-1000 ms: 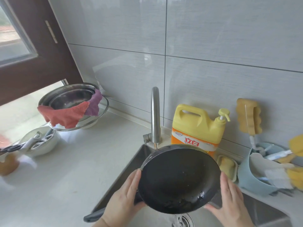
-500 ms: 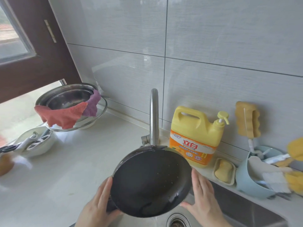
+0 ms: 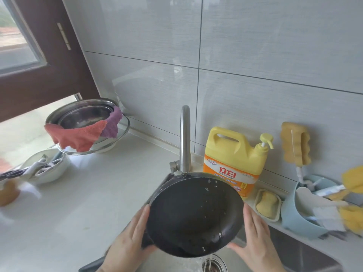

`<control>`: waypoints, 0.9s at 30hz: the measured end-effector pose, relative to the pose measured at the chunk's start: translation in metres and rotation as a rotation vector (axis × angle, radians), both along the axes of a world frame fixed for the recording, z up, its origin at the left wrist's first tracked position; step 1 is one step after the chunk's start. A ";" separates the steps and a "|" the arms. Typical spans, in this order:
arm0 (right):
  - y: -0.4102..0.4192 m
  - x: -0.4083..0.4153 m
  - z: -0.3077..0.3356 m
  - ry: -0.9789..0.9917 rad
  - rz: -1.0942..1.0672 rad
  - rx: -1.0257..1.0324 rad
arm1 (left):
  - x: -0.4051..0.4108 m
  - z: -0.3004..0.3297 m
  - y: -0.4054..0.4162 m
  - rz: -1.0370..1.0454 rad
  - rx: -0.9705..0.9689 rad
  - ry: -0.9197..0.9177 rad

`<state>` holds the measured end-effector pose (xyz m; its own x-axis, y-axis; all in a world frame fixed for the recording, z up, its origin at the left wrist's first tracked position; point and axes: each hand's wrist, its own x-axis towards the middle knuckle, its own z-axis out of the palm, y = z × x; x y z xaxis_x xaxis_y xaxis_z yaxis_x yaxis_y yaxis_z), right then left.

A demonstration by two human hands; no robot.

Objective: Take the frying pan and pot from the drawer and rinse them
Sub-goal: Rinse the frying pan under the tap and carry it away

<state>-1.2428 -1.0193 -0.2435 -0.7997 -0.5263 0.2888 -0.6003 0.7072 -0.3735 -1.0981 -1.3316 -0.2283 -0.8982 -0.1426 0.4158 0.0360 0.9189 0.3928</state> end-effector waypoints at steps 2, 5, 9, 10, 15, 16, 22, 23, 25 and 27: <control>0.013 0.001 0.006 0.070 -0.053 -0.072 | -0.010 0.003 0.011 -0.042 -0.031 0.013; 0.034 0.003 0.010 0.110 -0.134 -0.078 | -0.024 0.010 0.029 -0.110 -0.063 0.040; 0.056 0.011 0.015 0.129 -0.280 -0.104 | -0.036 0.015 0.047 -0.196 -0.072 0.060; 0.060 0.013 0.017 0.113 -0.314 -0.097 | -0.038 0.017 0.051 -0.215 -0.077 0.062; 0.076 0.017 0.026 0.003 -0.363 -0.019 | -0.042 0.022 0.065 -0.254 -0.100 0.075; 0.078 0.018 0.025 0.023 -0.373 -0.016 | -0.042 0.022 0.066 -0.251 -0.103 0.082; 0.070 0.010 0.018 0.021 -0.196 -0.082 | -0.037 0.017 0.059 -0.233 -0.064 0.108; 0.067 0.008 0.016 0.030 -0.147 -0.118 | -0.034 0.015 0.055 -0.224 -0.050 0.103; 0.055 0.008 0.015 0.045 -0.113 -0.142 | -0.026 0.009 0.046 -0.191 -0.024 0.091; 0.040 0.010 0.010 -0.011 -0.122 -0.122 | -0.017 0.005 0.036 -0.156 -0.002 0.072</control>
<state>-1.2324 -0.9792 -0.2336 -0.8587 -0.3872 0.3356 -0.5086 0.7235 -0.4667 -1.1155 -1.2952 -0.2230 -0.8771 -0.0031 0.4803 0.2059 0.9010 0.3819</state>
